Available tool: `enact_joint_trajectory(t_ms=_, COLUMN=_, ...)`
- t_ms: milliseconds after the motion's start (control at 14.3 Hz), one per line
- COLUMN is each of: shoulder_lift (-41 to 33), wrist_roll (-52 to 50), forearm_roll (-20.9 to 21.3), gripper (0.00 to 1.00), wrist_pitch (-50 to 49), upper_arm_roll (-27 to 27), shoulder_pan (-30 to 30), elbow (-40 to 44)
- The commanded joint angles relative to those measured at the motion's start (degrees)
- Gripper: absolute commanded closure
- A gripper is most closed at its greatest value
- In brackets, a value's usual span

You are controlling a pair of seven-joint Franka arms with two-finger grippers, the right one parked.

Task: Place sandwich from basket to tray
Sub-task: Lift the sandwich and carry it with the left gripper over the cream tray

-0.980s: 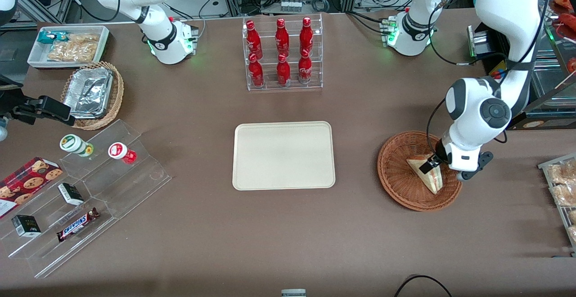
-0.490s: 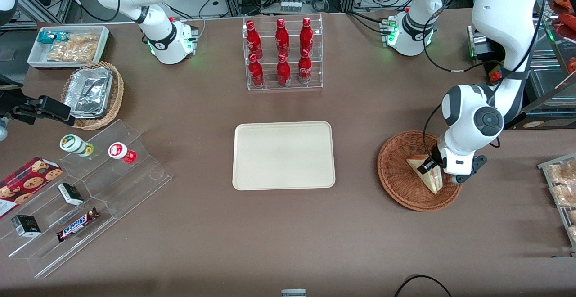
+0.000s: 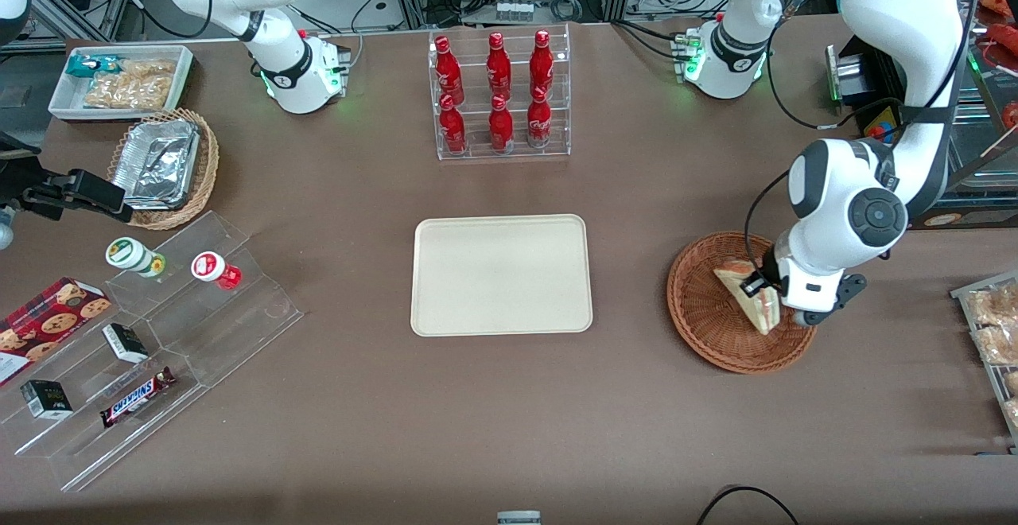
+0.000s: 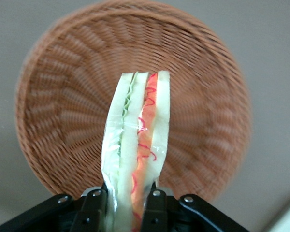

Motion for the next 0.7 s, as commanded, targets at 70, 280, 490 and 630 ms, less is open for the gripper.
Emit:
enact_joint_trajectory(t_ms=70, shoulder_lift=5.5, wrist_roll=2.4, forearm_roll=0.7, gripper=0.89, wrist_pitch=-10.2, upper_arm_roll=-1.6, shoulder_pan=-8.0, elbow=11.8)
enact_joint_trajectory(t_ms=280, shoulder_lift=13.6, wrist_roll=0.9, forearm_roll=0.6, gripper=0.83, wrist_pitch=-13.5, upper_arm_roll=-1.6, shoulder_pan=-14.8, elbow=23.6)
enact_joint_trajectory(t_ms=490, shoulder_lift=17.4, wrist_roll=-3.2, forearm_roll=0.1, gripper=0.80, wrist_pitch=-12.9, upper_arm_roll=-1.7, shoulder_pan=-20.9, elbow=26.8)
enact_joint_trajectory(t_ms=630, shoulder_lift=20.5, wrist_roll=-4.4, forearm_roll=0.2, gripper=0.83, wrist_pitch=-12.9, upper_arm_roll=-1.6, shoulder_pan=-25.8, elbow=30.5)
